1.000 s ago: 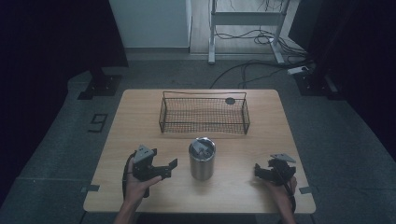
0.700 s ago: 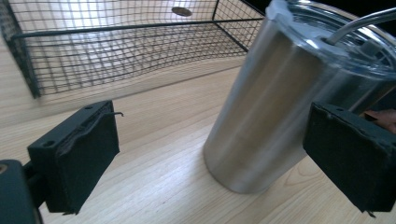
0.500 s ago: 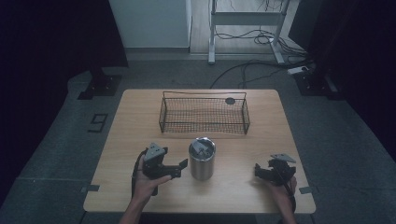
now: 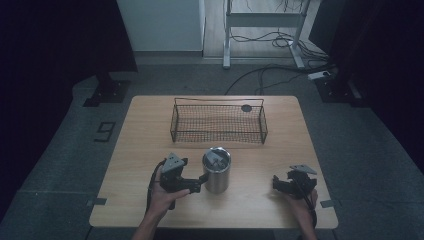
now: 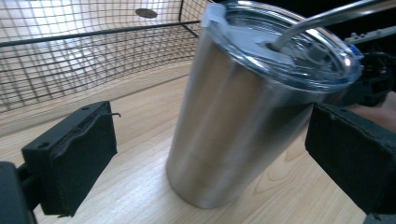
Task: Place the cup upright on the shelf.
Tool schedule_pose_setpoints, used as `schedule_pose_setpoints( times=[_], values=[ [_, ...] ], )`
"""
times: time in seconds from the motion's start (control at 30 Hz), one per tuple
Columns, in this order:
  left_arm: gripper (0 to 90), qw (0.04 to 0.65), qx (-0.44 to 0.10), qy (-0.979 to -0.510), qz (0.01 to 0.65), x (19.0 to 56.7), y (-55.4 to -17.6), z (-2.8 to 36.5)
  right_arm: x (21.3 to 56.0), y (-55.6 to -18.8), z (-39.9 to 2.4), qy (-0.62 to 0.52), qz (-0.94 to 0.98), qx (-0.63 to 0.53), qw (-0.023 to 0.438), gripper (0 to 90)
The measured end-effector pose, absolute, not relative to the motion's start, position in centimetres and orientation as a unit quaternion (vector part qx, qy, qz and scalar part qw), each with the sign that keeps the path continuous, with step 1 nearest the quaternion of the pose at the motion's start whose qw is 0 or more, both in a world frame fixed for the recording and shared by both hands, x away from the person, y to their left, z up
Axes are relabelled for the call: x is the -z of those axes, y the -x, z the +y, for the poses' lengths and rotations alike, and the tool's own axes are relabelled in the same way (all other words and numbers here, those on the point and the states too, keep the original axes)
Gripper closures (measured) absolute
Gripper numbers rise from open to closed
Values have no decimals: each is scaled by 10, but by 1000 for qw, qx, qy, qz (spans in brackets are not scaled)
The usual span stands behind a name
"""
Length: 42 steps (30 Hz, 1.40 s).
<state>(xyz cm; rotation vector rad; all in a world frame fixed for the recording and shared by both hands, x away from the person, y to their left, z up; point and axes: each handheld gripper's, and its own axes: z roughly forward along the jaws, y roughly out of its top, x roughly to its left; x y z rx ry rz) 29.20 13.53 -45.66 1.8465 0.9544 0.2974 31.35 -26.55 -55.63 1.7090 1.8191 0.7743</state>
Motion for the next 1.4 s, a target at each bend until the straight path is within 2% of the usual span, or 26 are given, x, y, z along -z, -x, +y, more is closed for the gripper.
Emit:
schedule_pose_setpoints(
  times=[0.83,1.4],
  values=[
    [0,484,-124,-788,361,459,-304,91,556,-313,-266,-631,672,-286,261,1],
    [0,473,-163,-783,369,470,-315,67,556,-313,-266,-631,672,-286,261,1]
  ],
)
